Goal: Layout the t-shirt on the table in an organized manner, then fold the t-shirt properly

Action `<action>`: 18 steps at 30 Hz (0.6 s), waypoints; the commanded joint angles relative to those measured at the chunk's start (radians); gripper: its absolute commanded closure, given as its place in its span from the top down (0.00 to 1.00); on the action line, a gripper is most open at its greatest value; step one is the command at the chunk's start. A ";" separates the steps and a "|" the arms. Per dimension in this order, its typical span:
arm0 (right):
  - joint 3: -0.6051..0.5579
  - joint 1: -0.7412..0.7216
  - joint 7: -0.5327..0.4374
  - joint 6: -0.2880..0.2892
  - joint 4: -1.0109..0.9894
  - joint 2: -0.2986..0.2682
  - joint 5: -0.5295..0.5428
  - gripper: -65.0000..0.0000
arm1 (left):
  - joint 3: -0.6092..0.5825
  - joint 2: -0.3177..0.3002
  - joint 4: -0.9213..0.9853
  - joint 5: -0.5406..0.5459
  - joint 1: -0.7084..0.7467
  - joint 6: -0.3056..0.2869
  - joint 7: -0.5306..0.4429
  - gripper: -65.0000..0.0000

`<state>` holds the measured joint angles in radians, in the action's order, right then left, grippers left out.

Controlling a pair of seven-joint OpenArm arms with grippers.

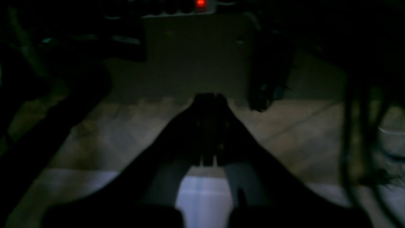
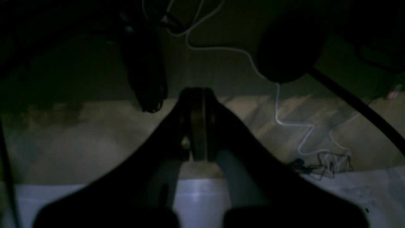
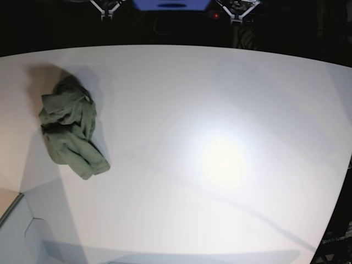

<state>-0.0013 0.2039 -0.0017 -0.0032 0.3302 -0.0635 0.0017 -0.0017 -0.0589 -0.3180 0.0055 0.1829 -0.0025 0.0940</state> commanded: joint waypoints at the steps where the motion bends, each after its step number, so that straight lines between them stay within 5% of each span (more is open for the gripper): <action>1: 0.002 0.019 -0.001 0.007 0.027 -0.006 0.004 0.00 | 0.001 0.001 -0.023 0.001 0.013 0.006 0.010 0.00; 18: 0.004 0.006 0.110 0.007 0.043 -0.002 0.004 0.00 | 0.002 0.001 -0.022 0.003 -0.020 0.006 0.151 0.00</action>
<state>-0.0002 0.2008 0.1112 -0.0032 0.3695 -0.0635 0.0017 -0.0010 -0.0532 -0.3382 0.0059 0.1520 0.0002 0.2363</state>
